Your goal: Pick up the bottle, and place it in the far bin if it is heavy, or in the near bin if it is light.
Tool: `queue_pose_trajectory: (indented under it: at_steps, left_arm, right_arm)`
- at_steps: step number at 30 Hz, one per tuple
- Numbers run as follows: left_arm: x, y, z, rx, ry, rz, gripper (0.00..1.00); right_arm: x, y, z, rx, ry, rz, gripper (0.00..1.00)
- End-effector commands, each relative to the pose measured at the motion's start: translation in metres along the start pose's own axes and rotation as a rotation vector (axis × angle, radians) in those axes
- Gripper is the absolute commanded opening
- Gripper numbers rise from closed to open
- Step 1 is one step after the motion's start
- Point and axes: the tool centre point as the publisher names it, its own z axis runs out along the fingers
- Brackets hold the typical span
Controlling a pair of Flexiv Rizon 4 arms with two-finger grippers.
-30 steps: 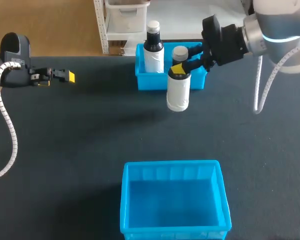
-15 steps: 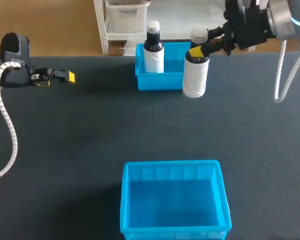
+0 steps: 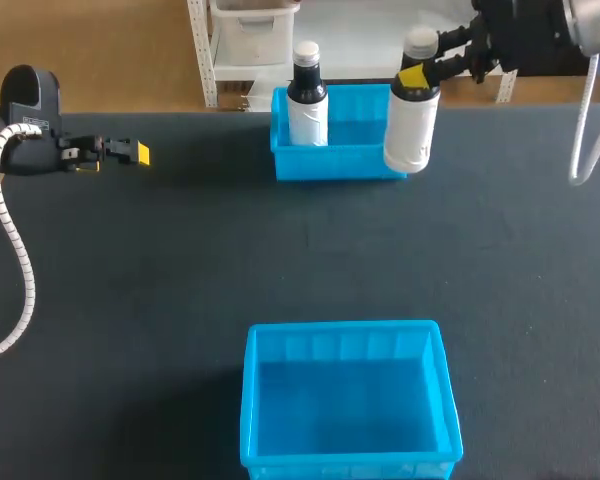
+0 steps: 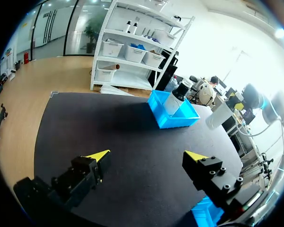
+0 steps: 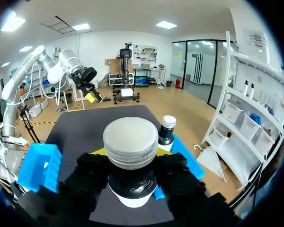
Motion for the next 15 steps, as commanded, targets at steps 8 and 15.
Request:
queue_pose_trajectory:
  at_steps: [8, 15]
  left_arm:
    - [0.000, 0.000, 0.000, 0.000, 0.000, 0.000, 1.00]
    - [0.000, 0.000, 0.000, 0.000, 0.000, 0.000, 1.00]
  right_arm:
    - [-0.014, -0.049, 0.009, 0.006, 0.000, -0.010, 0.00]
    - [-0.017, -0.073, 0.025, 0.006, -0.002, -0.014, 0.00]
